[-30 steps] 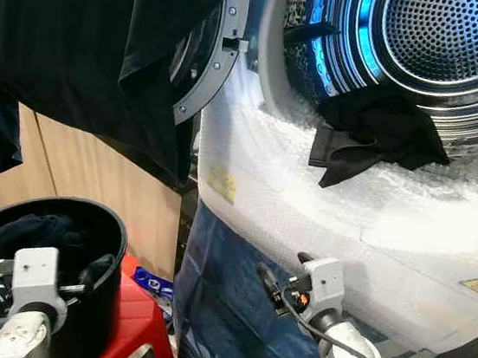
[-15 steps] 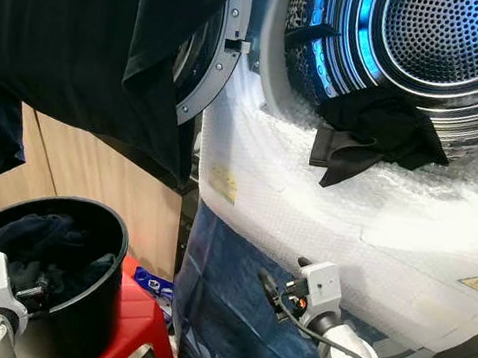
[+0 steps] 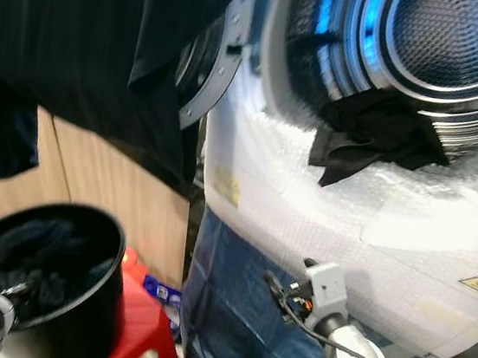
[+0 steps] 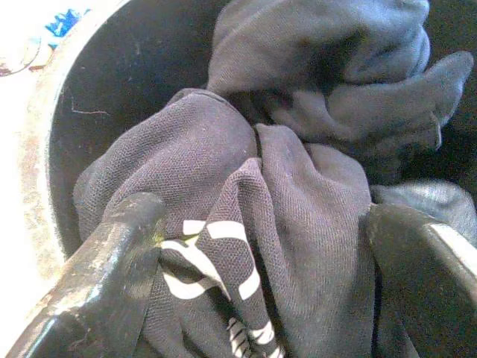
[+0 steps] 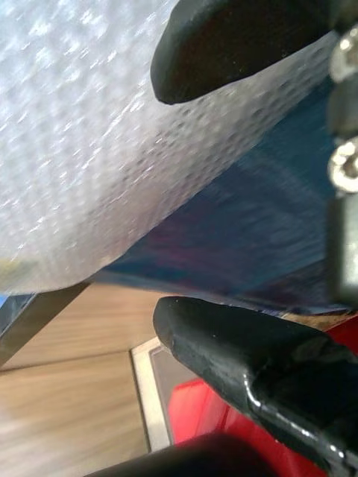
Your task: Clothes washing
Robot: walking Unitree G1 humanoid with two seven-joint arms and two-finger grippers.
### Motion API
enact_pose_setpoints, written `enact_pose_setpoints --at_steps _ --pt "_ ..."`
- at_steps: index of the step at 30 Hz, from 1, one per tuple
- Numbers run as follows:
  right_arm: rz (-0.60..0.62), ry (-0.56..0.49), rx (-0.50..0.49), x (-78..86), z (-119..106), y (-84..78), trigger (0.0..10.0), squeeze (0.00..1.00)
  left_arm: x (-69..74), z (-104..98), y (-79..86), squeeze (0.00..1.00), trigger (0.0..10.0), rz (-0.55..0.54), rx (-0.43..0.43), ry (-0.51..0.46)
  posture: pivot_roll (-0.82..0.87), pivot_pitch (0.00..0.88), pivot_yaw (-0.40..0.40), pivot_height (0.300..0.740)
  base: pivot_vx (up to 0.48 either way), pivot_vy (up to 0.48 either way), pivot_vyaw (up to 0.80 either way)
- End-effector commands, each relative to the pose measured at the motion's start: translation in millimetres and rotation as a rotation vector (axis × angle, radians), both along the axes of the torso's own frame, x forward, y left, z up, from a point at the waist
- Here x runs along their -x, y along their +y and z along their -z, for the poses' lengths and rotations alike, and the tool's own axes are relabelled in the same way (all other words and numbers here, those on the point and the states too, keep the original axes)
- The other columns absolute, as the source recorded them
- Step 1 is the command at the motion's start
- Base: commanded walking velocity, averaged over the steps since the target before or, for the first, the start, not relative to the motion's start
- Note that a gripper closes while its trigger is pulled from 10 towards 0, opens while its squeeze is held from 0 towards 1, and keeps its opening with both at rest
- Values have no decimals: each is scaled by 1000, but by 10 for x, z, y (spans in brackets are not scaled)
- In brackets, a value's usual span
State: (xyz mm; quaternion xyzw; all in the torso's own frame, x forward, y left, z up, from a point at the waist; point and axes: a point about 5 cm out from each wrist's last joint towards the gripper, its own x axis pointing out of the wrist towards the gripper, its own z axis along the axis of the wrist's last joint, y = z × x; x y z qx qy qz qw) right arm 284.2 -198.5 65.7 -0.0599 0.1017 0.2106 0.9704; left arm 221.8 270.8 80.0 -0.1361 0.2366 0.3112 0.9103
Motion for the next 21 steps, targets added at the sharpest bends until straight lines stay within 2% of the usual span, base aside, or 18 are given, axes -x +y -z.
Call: enact_pose_setpoints --at_steps 1,10,14,16,19,21 --pt "9 -11 17 -14 -41 -62 10000 0 -42 -4 -87 0 10000 13 36 1 95 0 -48 740 0 0 0" --pt "6 -18 18 -1 -54 -83 10000 0 -7 -30 -72 0 10000 1 34 8 98 0 -57 740 0 0 0" --pt "-15 -50 -24 9 -122 -65 10000 0 13 -56 -34 0 10000 3 7 10 99 0 -61 740 0 0 0" --pt "-31 -53 -61 24 -150 -48 10000 0 39 -44 -25 0 10000 27 -1 29 97 0 -62 740 0 0 0" --pt "-33 -53 -46 26 -152 -56 10000 0 69 -31 5 0 10000 63 -38 85 99 0 -64 740 0 0 0" --pt "-32 -46 -35 28 -141 -64 10000 0 80 -28 14 0 10000 69 -11 91 98 0 -64 740 0 0 0"
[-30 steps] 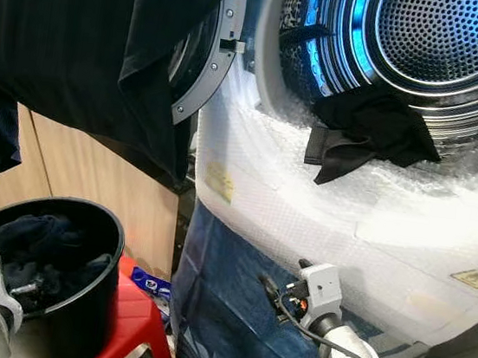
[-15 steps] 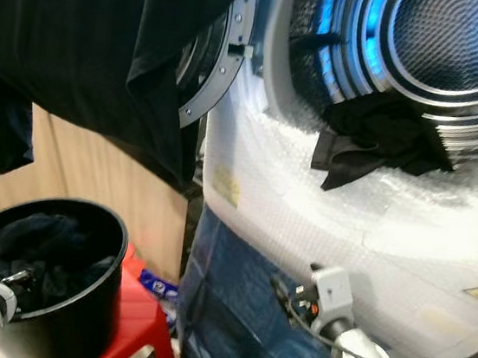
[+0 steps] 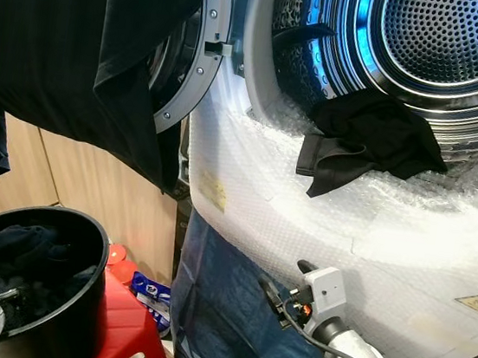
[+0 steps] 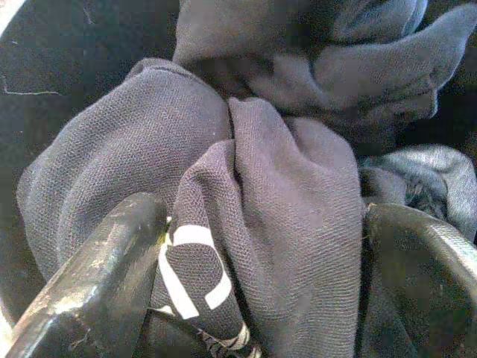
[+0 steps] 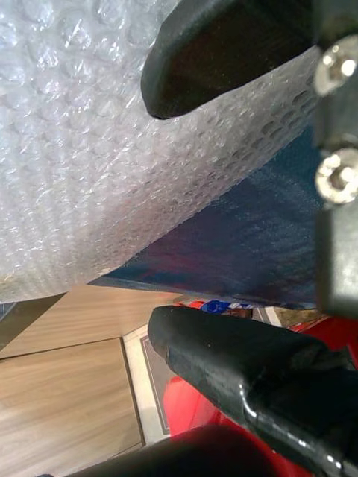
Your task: Clothes washing
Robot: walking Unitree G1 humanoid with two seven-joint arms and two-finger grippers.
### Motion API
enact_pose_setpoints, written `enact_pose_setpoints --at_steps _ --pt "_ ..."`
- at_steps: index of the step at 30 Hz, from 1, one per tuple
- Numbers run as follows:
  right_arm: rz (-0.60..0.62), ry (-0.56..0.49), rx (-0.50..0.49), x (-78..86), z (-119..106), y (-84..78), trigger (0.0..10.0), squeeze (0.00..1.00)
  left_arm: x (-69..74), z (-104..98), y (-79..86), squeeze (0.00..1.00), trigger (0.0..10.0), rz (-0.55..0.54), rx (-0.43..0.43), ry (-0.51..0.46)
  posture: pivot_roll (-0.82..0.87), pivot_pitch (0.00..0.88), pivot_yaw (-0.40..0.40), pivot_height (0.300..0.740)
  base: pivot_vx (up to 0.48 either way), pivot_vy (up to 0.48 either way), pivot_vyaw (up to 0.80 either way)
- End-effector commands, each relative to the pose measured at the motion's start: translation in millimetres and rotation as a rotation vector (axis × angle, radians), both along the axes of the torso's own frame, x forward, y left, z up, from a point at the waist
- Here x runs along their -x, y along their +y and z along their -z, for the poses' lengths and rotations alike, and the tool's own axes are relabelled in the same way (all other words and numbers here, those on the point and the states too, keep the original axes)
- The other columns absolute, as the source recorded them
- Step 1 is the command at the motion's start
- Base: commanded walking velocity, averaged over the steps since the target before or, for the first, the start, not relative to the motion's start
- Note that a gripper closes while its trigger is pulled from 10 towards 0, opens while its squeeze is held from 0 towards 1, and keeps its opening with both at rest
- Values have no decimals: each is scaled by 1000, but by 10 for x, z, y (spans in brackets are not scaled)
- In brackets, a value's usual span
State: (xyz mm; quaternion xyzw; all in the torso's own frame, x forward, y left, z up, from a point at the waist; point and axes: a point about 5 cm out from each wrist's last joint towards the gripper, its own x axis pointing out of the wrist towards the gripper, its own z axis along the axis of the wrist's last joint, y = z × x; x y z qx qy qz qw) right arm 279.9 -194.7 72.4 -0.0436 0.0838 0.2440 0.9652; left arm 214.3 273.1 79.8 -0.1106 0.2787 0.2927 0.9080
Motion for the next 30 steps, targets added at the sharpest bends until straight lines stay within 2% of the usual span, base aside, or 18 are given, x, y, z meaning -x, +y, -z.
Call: enact_pose_setpoints --at_steps 1,10,11,12,13,15,17,18,30 --pt "33 -22 11 -15 -76 -107 10000 0 6 -43 -6 0 10000 12 -2 5 99 0 -65 740 0 0 0" --pt "37 -14 14 2 -70 -120 10000 0 18 -74 18 0 10000 -10 26 -1 97 0 -67 740 0 0 0" --pt "37 -14 15 3 -71 -122 10000 0 29 -66 30 0 9765 -23 36 1 97 0 -68 740 0 0 0" --pt "38 -14 16 5 -76 -126 10000 0 48 -56 45 0 5608 -34 43 5 97 0 -69 740 0 0 0" --pt "38 -14 16 5 -76 -126 10000 0 48 -56 45 0 5608 -34 43 5 97 0 -69 740 0 0 0" --pt "41 -15 17 4 -81 -132 10000 0 75 -33 52 0 3176 -56 65 13 98 0 -69 740 0 0 0" --pt "41 -15 17 4 -82 -133 10000 0 80 -26 52 0 3176 -61 74 14 98 0 -69 740 0 0 0" --pt "43 -16 17 4 -88 -137 10000 0 83 -18 60 0 0 -59 73 13 98 0 -71 740 0 0 0" --pt "50 -25 17 -6 -120 -139 10000 0 35 -37 91 0 0 -39 72 -1 95 0 -72 740 0 0 0"
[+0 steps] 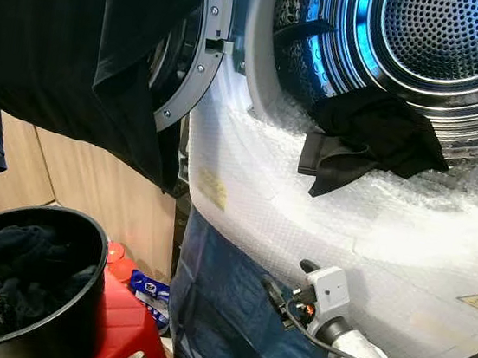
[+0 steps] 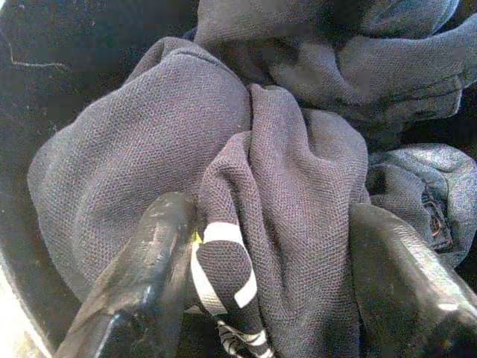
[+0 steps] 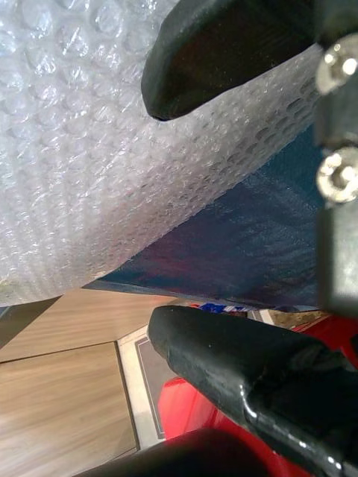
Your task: Clothes washing
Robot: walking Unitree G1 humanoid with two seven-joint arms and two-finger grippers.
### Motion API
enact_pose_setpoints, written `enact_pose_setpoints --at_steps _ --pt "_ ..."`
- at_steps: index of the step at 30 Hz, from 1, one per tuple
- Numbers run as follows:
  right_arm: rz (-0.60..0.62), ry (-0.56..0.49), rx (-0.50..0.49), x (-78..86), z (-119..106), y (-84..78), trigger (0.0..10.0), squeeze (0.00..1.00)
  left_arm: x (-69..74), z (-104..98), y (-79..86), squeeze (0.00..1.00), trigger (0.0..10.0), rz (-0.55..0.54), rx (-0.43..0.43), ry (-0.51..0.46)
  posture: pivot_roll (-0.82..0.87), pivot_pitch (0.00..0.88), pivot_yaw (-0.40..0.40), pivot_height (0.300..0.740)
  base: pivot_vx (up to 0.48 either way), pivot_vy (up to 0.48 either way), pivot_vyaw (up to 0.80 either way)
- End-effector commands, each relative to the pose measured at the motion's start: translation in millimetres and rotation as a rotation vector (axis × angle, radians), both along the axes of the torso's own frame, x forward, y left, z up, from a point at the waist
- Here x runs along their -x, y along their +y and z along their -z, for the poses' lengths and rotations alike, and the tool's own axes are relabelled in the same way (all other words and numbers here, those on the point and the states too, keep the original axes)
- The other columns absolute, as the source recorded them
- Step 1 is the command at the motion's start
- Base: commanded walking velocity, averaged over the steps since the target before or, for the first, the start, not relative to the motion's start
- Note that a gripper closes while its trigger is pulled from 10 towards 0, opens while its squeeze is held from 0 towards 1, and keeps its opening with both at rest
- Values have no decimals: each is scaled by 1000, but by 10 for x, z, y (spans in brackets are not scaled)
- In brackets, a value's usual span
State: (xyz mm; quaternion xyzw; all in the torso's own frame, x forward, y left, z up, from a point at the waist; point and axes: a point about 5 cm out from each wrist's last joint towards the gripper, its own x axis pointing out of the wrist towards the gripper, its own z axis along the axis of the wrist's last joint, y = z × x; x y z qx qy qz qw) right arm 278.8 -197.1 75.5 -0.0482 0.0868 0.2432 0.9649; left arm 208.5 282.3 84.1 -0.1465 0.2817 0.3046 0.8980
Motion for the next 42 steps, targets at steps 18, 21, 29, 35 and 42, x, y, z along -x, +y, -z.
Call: enact_pose_setpoints --at_steps 18,21,29,35,42 --pt "87 -24 9 93 -93 -191 10000 0 -97 14 -63 0 0 82 11 20 60 0 -54 740 0 0 0" --pt "92 -22 9 101 -91 -197 10000 0 -103 15 -67 0 0 89 11 21 61 0 -53 740 0 0 0" --pt "99 -17 3 86 -92 -183 10000 0 -129 0 -57 0 0 96 12 14 68 0 -53 740 0 0 0" --pt "107 -20 -1 60 -100 -189 10000 0 -144 -19 -62 0 0 102 10 6 74 0 -53 740 0 0 0" --pt "127 -27 -2 1 -87 -221 10000 0 -193 -125 -33 0 0 75 -86 -55 89 0 -56 740 0 0 0"
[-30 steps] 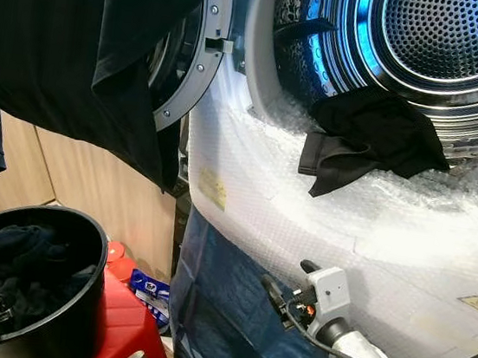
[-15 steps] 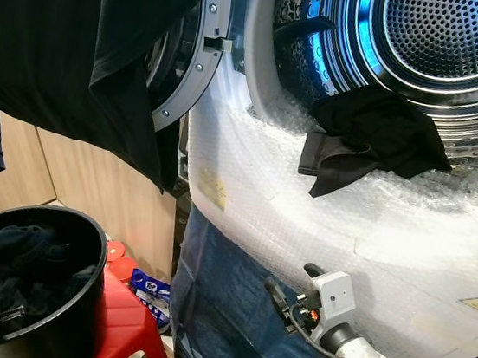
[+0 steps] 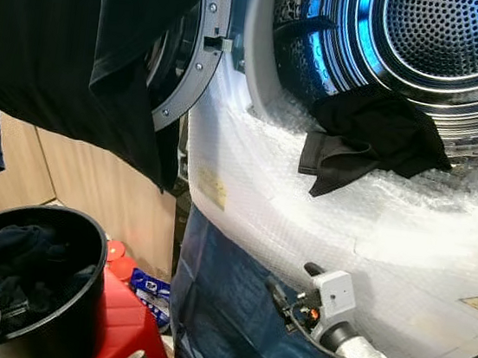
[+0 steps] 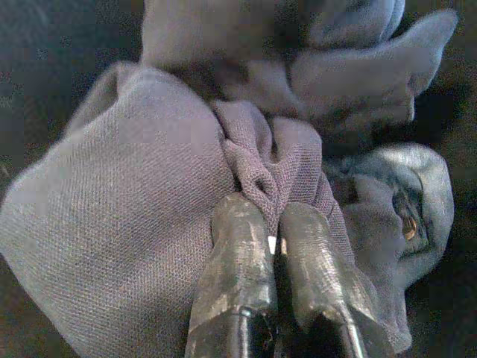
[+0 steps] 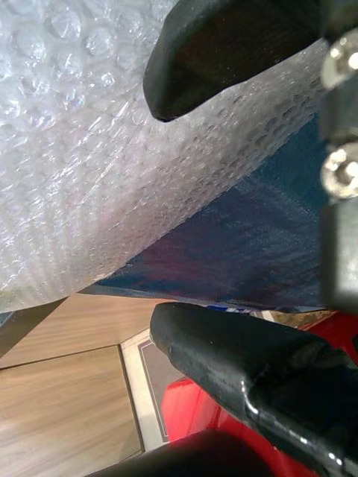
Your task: Clothes washing
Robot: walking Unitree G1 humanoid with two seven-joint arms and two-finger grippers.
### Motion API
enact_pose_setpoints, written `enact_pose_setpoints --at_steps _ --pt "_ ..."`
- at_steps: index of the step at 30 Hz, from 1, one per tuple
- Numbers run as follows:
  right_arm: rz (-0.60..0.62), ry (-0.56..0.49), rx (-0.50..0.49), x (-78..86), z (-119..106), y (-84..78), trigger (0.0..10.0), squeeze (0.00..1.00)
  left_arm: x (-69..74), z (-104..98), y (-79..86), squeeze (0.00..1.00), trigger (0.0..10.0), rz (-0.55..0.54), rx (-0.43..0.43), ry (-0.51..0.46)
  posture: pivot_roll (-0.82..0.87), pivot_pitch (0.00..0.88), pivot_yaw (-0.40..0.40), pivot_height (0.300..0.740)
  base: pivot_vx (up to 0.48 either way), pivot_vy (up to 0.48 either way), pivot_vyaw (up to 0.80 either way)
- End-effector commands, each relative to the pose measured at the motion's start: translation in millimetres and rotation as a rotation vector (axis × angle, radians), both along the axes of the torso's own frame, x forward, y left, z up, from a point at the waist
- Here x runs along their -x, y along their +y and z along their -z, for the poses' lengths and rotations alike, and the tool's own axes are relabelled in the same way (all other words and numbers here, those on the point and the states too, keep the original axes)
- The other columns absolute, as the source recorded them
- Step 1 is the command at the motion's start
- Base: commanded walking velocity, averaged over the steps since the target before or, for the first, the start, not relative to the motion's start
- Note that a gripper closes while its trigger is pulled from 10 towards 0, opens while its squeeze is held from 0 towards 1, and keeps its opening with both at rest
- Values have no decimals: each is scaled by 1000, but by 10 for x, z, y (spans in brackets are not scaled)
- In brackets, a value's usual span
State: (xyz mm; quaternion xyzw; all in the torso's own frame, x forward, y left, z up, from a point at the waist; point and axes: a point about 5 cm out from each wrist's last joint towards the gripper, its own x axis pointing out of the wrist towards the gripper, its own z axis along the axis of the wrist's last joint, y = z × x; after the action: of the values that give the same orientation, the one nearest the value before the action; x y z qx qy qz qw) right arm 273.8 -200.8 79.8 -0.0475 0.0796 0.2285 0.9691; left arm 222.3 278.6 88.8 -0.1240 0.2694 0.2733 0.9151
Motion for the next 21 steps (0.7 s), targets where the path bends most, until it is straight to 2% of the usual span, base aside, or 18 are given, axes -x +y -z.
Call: enact_pose_setpoints --at_steps 1,2,3,4,5,6,8,10,11,12,16,17,21 --pt "103 -12 -1 -61 -39 -191 10000 0 -68 -95 7 0 0 -8 -62 -40 94 0 -59 740 0 0 0" --pt "103 -12 -1 -61 -39 -191 10000 0 -68 -95 7 0 0 -8 -62 -40 94 0 -59 740 0 0 0" --pt "107 -13 -9 -98 -41 -175 10000 0 -118 -166 17 0 2118 -5 -112 -71 98 0 -64 740 0 0 0" --pt "108 -13 -10 -114 -40 -166 10000 0 -139 -193 22 0 2118 -4 -132 -82 100 0 -66 740 0 0 0" --pt "108 -13 -13 -128 -39 -156 10000 0 -158 -223 28 0 3176 -10 -145 -98 100 0 -67 740 0 0 0" --pt "104 -15 -14 -144 -40 -144 10000 0 -175 -270 42 0 10000 -10 -180 -114 103 0 -68 740 0 0 0" --pt "98 -18 -16 -172 -44 -126 10000 0 -206 -391 61 0 10000 -16 -252 -159 107 0 -69 740 0 0 0" --pt "98 -19 -17 -192 -47 -125 10000 0 -220 -482 86 0 10000 -44 -271 -221 108 0 -71 740 0 0 0" --pt "99 -22 -16 -211 -49 -130 10000 0 -252 -600 62 0 10000 -27 -301 -290 113 0 -71 740 0 0 0" --pt "99 -22 -16 -211 -49 -130 10000 0 -252 -600 62 0 10000 -27 -301 -290 113 0 -71 740 0 0 0" --pt "98 -24 -17 -242 -36 -126 10000 0 -334 -756 -51 0 10000 57 -339 -391 117 0 -70 740 0 0 0" --pt "97 -25 -18 -250 -29 -119 10000 0 -366 -813 -122 0 10000 99 -369 -428 118 0 -70 740 0 0 0" --pt "95 -27 -20 -257 -20 -104 10000 0 -410 -896 -219 0 10000 145 -375 -502 112 0 -67 740 0 0 0"
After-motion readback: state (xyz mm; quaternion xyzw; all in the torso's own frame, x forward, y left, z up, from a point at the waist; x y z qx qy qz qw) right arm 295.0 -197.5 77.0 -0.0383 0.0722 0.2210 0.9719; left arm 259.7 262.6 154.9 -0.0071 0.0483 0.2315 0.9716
